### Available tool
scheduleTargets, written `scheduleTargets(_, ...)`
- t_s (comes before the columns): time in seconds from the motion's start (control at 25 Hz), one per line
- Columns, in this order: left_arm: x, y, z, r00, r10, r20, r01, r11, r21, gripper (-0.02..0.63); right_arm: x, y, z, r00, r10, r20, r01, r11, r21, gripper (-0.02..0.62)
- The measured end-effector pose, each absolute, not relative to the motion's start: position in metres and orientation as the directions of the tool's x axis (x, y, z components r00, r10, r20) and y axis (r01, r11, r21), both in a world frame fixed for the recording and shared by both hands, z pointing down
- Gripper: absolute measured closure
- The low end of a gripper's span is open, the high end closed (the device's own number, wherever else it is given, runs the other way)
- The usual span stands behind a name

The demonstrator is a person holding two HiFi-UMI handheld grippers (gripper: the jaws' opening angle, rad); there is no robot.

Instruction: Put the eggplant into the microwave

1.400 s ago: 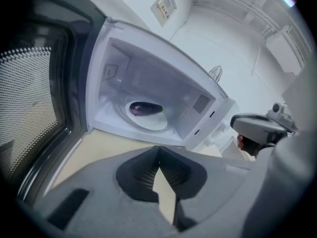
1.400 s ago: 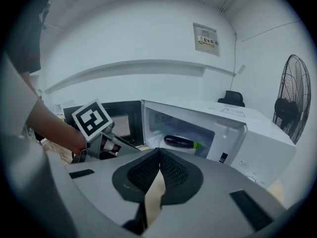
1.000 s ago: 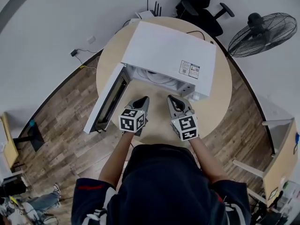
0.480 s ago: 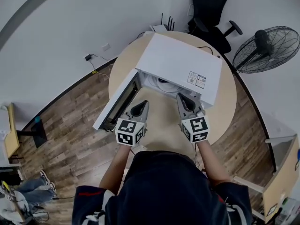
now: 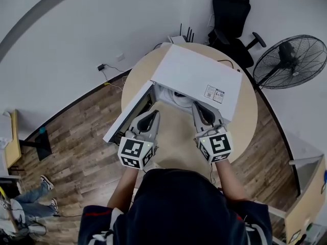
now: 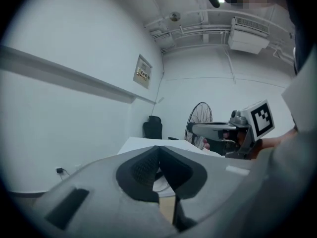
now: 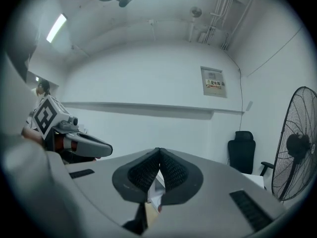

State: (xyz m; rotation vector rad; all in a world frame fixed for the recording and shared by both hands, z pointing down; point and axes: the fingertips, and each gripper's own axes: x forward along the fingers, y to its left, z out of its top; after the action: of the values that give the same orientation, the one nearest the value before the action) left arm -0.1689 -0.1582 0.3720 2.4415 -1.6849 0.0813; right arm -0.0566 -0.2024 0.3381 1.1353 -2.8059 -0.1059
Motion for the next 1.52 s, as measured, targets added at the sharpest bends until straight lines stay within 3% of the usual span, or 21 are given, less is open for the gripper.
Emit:
scheduleTargets(0.32,-0.171,-0.155,0.349,0.335,-0.939,0.082,-0.94,-0.326,0.101,0.589,-0.055,-0.197,0.326,-0.723,-0.69,0.042,-0.686,0.723,0.078,0.584)
scheduleTargets(1.52,-0.166,-0.164,0.344,0.312,-0.947,0.074,-0.948,-0.306,0.087,0.589,-0.046,-0.206,0.329,-0.712,-0.701,0.034,-0.7,0.713,0.046,0.584)
